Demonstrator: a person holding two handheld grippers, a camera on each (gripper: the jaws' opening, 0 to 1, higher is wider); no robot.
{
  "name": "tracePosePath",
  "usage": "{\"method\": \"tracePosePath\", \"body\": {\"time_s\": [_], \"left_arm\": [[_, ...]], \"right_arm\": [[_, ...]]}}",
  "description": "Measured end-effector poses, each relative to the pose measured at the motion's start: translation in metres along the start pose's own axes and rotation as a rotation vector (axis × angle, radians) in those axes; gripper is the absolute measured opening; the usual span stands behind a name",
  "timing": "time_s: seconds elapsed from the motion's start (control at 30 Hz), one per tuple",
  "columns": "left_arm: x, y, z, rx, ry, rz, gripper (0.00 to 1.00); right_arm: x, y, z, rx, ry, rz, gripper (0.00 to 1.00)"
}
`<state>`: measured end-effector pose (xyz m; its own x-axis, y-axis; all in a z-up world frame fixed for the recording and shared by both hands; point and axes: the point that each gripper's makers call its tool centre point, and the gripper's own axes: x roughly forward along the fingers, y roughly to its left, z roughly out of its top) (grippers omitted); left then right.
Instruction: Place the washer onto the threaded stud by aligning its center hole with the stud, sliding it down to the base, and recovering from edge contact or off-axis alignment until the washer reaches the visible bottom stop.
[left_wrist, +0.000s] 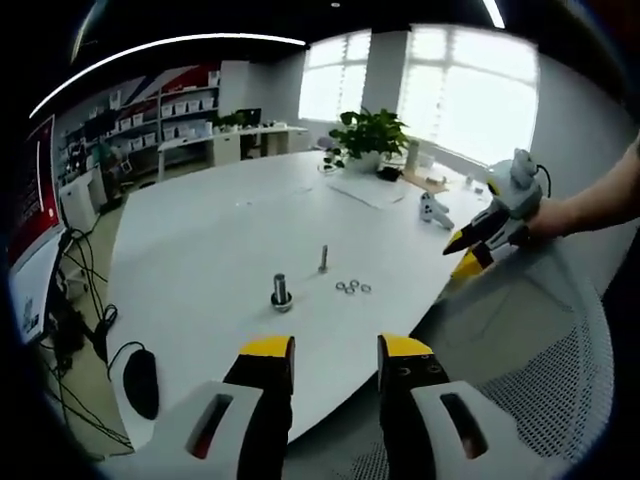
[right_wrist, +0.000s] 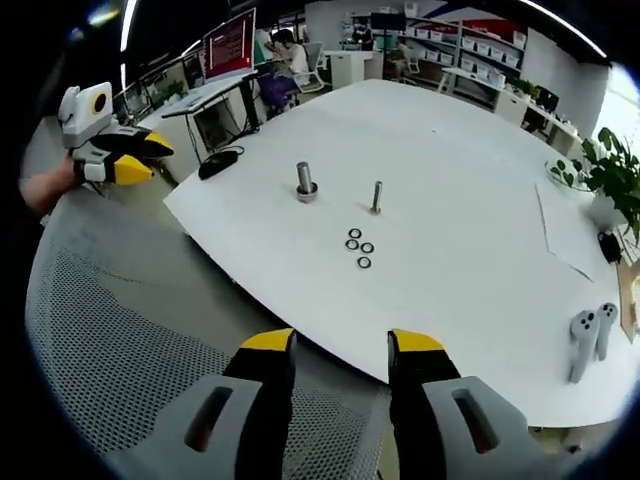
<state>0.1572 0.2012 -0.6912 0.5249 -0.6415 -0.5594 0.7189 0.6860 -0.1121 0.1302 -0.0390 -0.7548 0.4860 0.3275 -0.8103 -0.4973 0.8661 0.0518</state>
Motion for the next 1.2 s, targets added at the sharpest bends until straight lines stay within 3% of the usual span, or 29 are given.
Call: {"method": "tracePosePath", "body": {"time_s": [0.47,0.8,1.2], "left_arm": [[0.000,0.004,-0.004,-0.008,0.022,0.018,0.30],[-0.001,0.004,-0.008,-0.019,0.030,0.010,0.30],[0.001,-0.001,-0.013,0.025,0.060,0.010,0.30]], "right_arm": [[0.007,0.011,-0.010,-0.046,0.095,0.054,0.43],[0.021,0.002,0.007,-0.104,0.116,0.049,0.43],[0.093,-0.005,0.032,-0.118,0.172,0.077,0.37]]}}
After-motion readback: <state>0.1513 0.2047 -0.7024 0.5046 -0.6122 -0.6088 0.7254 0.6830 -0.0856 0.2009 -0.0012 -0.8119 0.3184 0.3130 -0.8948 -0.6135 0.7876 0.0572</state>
